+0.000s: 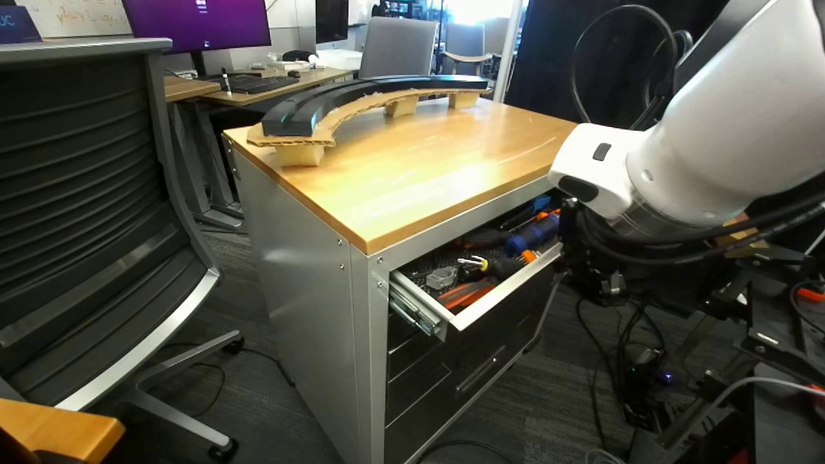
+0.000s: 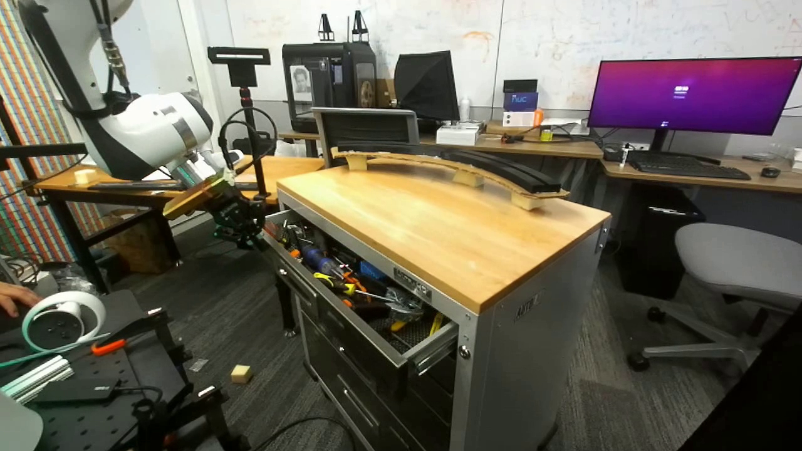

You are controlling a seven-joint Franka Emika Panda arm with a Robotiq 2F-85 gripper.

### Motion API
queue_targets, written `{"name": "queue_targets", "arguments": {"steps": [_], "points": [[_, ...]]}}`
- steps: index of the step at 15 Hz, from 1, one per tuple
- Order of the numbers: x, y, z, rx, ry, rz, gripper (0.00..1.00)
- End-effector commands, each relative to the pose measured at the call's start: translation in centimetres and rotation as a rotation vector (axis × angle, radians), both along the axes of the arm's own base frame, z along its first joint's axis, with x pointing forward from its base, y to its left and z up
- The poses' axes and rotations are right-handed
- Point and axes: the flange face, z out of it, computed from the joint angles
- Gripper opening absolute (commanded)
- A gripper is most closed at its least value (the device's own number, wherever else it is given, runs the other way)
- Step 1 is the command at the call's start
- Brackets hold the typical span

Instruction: Put the screwdriver in the drawer then close it

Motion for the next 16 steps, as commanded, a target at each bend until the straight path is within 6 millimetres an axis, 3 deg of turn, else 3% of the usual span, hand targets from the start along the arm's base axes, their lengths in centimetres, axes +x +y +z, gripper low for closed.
{"name": "queue_targets", "arguments": {"steps": [1, 11, 16], "points": [[2.6, 2.0, -0.4, -0.013, -0.105, 0.116, 0.0], [6.6, 2.2, -2.7, -0.143, -0.257, 0.454, 0.0], [9.1, 2.3, -2.9, -0.152, -0.327, 0.469, 0.0]]}}
